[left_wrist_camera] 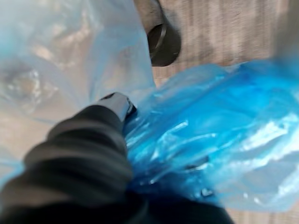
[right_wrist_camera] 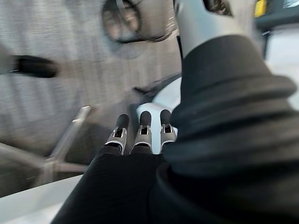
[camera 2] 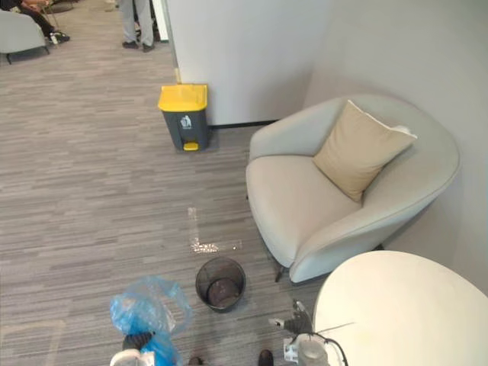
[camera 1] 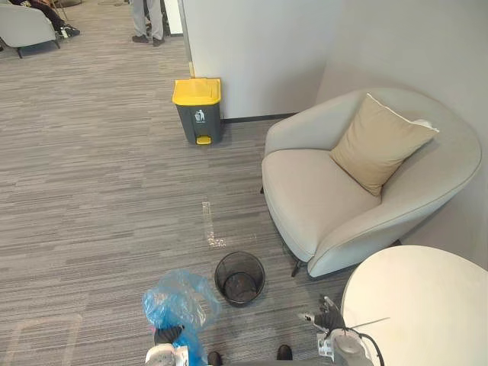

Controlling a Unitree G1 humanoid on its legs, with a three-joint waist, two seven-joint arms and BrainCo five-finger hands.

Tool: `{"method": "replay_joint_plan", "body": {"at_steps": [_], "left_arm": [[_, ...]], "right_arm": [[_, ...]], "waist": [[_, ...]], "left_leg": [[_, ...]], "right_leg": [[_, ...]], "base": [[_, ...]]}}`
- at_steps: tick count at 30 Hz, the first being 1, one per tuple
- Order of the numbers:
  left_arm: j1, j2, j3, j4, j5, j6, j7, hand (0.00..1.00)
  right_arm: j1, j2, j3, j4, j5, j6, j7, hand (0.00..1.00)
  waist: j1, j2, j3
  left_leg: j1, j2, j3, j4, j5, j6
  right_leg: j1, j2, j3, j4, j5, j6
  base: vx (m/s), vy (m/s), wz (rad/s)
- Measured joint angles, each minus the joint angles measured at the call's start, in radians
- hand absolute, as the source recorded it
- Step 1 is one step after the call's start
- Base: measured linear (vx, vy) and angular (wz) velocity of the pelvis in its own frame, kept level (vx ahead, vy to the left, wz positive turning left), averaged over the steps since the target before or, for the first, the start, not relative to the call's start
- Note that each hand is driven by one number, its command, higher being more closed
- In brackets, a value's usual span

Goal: Gather rubbish on tea table into small bin, then transfer packed bag to large trash can.

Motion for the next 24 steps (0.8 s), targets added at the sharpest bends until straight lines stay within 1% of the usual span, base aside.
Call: {"method": "replay_joint_plan", "body": {"at_steps": [1,5,8,11,13,17,18,19,20,21,22,23,24], "left_arm": [[-0.002,-0.001,0.005,0.015,-0.002,0.000,-0.001,1.00],[-0.010,-0.006,0.035,0.056,-0.002,0.000,-0.002,1.00],[-0.021,-0.006,0.036,0.081,-0.002,0.001,-0.004,1.00],[-0.028,-0.008,0.037,0.100,-0.001,0.000,-0.021,1.00],[-0.033,-0.009,0.037,0.108,-0.001,0.000,-0.021,1.00],[-0.069,-0.018,0.038,0.121,-0.002,0.000,-0.021,1.00],[-0.074,-0.021,0.038,0.120,-0.002,0.000,-0.021,1.00],[-0.085,-0.019,0.039,0.120,-0.002,0.000,-0.021,1.00],[-0.108,-0.029,0.045,0.105,-0.003,0.001,-0.021,1.00],[-0.109,-0.041,0.061,0.093,-0.003,-0.001,-0.020,1.00],[-0.128,-0.051,0.084,0.079,-0.003,-0.004,-0.019,1.00],[-0.128,-0.053,0.085,0.059,-0.003,-0.004,-0.019,1.00],[-0.122,-0.054,0.087,0.050,-0.003,-0.004,-0.019,1.00]], "right_arm": [[-0.005,0.001,-0.012,0.018,0.017,0.002,-0.002,0.00],[-0.016,0.001,-0.021,0.027,0.020,0.009,-0.009,0.00],[-0.033,0.002,-0.034,0.057,0.027,0.010,-0.010,0.00],[-0.039,0.002,-0.036,0.068,0.026,0.010,-0.014,0.00],[-0.061,0.002,-0.047,0.073,0.021,0.010,-0.019,0.00],[-0.099,0.011,-0.046,0.082,0.015,0.012,-0.032,0.00],[-0.110,0.021,-0.038,0.081,0.014,0.012,-0.037,0.00],[-0.111,0.030,-0.035,0.072,0.014,0.013,-0.041,0.00],[-0.110,0.038,-0.029,0.039,0.014,0.016,-0.048,0.00],[-0.117,0.040,-0.031,0.034,0.014,0.017,-0.051,0.00],[-0.126,0.053,-0.030,0.021,0.014,0.021,-0.056,0.00],[-0.119,0.065,-0.030,0.008,0.014,0.021,-0.058,0.00],[-0.119,0.072,-0.030,0.006,0.014,0.020,-0.059,0.00]], "waist": [[0.000,0.002,0.001],[0.000,0.010,0.010],[0.000,0.011,0.011],[0.004,0.010,0.015],[0.004,0.012,0.027],[0.009,0.007,0.060],[0.021,0.004,0.070],[0.024,0.000,0.073],[0.029,0.003,0.081],[0.034,0.016,0.083],[0.034,0.017,0.100],[0.033,0.010,0.099],[0.035,0.005,0.096]], "left_leg": [[0.005,0.000,0.002,0.000,0.001,0.001],[0.024,0.000,0.015,0.000,-0.006,0.002],[0.025,-0.001,0.017,0.000,-0.008,0.002],[0.035,0.000,0.038,0.000,-0.013,0.001],[0.036,-0.002,0.062,0.000,-0.015,0.003],[0.035,-0.001,0.111,0.001,-0.017,0.006],[0.027,0.003,0.132,0.009,-0.021,0.011],[0.008,0.001,0.142,0.032,-0.028,0.018],[-0.044,0.029,0.156,0.095,-0.043,0.044],[-0.060,0.045,0.160,0.111,-0.049,0.043],[-0.072,0.058,0.157,0.134,-0.051,0.045],[-0.073,0.056,0.135,0.159,-0.051,0.045],[-0.076,0.054,0.126,0.169,-0.051,0.045]], "right_leg": [[0.004,0.000,0.003,0.000,0.001,-0.001],[0.017,0.001,0.011,0.000,-0.001,0.000],[0.017,0.001,0.016,0.000,-0.001,0.001],[0.016,0.003,0.038,0.000,0.000,0.001],[0.004,0.003,0.063,0.001,0.004,0.002],[-0.044,0.006,0.110,0.050,0.005,0.004],[-0.071,0.007,0.118,0.078,0.005,0.005],[-0.095,0.002,0.121,0.100,0.006,0.006],[-0.137,0.007,0.137,0.129,0.034,0.057],[-0.150,0.016,0.142,0.152,0.040,0.069],[-0.206,0.006,0.118,0.393,-0.087,0.008],[-0.215,-0.023,0.104,0.597,-0.190,0.010],[-0.204,-0.036,0.103,0.649,-0.217,0.025]], "base": [[0.03,-0.001,-0.05],[0.01,-0.001,-0.08],[0.00,-0.002,-0.04],[-0.01,-0.002,-0.21],[-0.04,0.004,-0.33],[-0.06,0.011,-0.36],[-0.08,0.014,-0.42],[-0.09,0.034,-0.42],[-0.09,0.023,-0.27],[-0.10,0.043,-0.15],[-0.05,0.007,0.28],[-0.01,-0.006,0.43],[-0.01,-0.102,0.62]]}}
